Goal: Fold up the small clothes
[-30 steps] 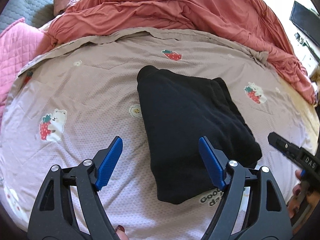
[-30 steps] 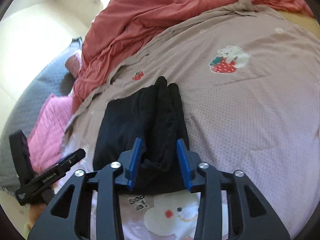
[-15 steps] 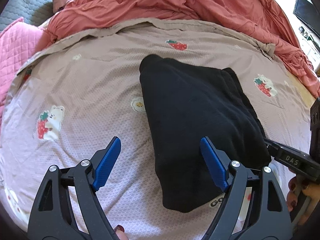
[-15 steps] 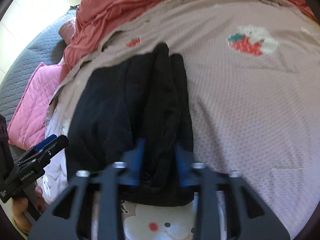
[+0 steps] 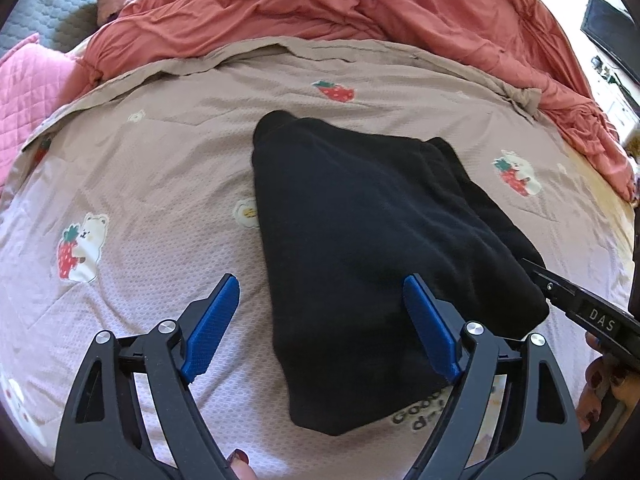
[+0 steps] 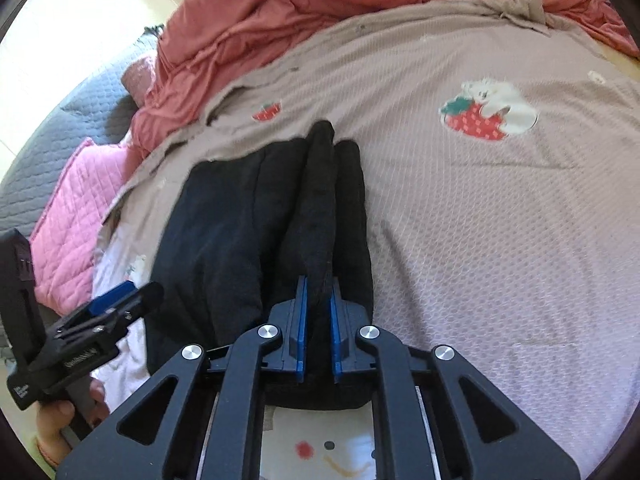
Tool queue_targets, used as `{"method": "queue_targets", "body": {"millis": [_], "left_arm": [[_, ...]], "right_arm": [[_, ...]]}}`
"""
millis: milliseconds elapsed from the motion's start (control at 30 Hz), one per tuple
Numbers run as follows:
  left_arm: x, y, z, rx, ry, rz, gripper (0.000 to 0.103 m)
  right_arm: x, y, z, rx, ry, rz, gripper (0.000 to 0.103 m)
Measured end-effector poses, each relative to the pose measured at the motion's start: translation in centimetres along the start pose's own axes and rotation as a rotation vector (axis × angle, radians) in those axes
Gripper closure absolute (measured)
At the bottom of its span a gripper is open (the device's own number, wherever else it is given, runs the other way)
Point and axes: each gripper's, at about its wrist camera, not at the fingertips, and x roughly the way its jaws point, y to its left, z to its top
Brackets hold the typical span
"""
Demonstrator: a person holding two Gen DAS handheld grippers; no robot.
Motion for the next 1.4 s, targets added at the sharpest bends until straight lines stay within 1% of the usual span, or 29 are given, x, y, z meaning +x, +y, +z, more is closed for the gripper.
{"method": "queue_targets", "body": {"millis": [67,167,200,267,333,367,400,500,533,633,700,767,800,867,933,967,1000,1033,1067,1133,1200,1300,1333,1367,1400], "left_arm": [[-0.3,-0.7,0.0,0.016,-0.006,-0.014,0.026],[0.0,-1.4,-0.2,0.042,0.006,-0.022,0.026],[0.5,-1.6,-0.4,0.046,0.021,-0.02,0.026],[1.3,-1.7,-0.8,0.041,0.045,-0.012,0.026],[1.5,-1.4,-1.2,0.026,0.053,-0.024,0.026],[1.5,-1.4,-1.3,0.025,0.053,-0.024,0.026],[1.6,-1.3,-1.4,0.027,0.053,-0.02,0.026],[1.5,-1.1,-1.5,0.023,0.053,-0.022,0.025],[1.4,-1.1,-1.6,0.024,0.051,-0.021,0.025],[1.3,-1.2,-1.7,0.036,0.045,-0.011,0.025],[1.3,-1.0,-1.8,0.033,0.045,-0.01,0.024],[1.3,-0.7,-1.9,0.029,0.046,-0.008,0.023],[1.3,-0.5,-1.9,0.026,0.048,-0.009,0.022],[1.4,-0.3,-2.0,0.021,0.051,-0.008,0.02],[1.4,0.0,-2.1,0.017,0.056,-0.008,0.019],[1.4,0.2,-2.2,0.016,0.056,-0.01,0.019],[1.4,0.3,-2.2,0.016,0.055,-0.011,0.019],[1.4,0.4,-2.3,0.017,0.055,-0.009,0.019],[1.4,0.5,-2.3,0.02,0.052,0.001,0.019],[1.2,0.8,-2.5,0.028,0.053,0.011,0.019],[1.0,1.4,-2.6,0.028,0.051,0.02,0.019],[0.8,3.1,-3.0,-0.001,0.053,0.02,0.019],[0.8,3.5,-3.1,-0.01,0.054,0.016,0.019],[0.7,3.8,-3.1,-0.018,0.056,0.004,0.019],[0.6,3.9,-3.2,-0.019,0.051,-0.01,0.019]], "right_arm": [[-0.9,-0.4,-0.2,-0.007,-0.012,-0.026,0.095],[-0.2,-1.2,-0.5,0.012,0.011,-0.074,0.095],[1.1,-1.8,-0.6,0.032,0.064,-0.082,0.095],[2.1,-2.3,-0.9,0.069,0.101,-0.085,0.093],[1.8,-1.9,-0.9,0.047,0.093,-0.097,0.092],[1.1,-1.8,-0.7,0.039,0.063,-0.109,0.085],[0.5,-1.7,-0.6,0.035,0.035,-0.112,0.082],[-0.8,-1.8,-0.1,0.045,-0.026,-0.077,0.081],[-0.9,-1.8,-0.1,0.041,-0.03,-0.06,0.081],[-0.4,-0.8,-0.2,0.005,-0.006,-0.001,0.081],[-0.2,-0.2,-0.3,-0.018,0.018,0.046,0.069],[0.1,0.5,-0.4,-0.038,0.038,0.077,0.061],[0.3,0.6,-0.4,-0.043,0.052,0.079,0.058],[1.1,0.8,-0.6,-0.047,0.09,0.066,0.058],[2.0,0.4,-0.9,-0.023,0.128,0.054,0.059],[2.1,0.1,-1.0,0.0,0.137,0.07,0.067],[2.2,0.0,-1.0,0.018,0.144,0.107,0.083],[2.2,0.1,-1.1,0.034,0.152,0.147,0.087],[2.3,0.3,-1.2,0.035,0.162,0.165,0.088],[2.2,1.0,-1.5,0.007,0.165,0.163,0.088],[2.4,1.2,-1.7,0.035,0.176,0.21,0.087],[2.7,1.1,-1.9,0.096,0.196,0.279,0.088],[2.9,0.9,-1.7,0.118,0.197,0.281,0.088],[2.9,0.4,-1.7,0.146,0.196,0.246,0.087],[2.9,0.0,-1.6,0.153,0.196,0.214,0.08]]}}
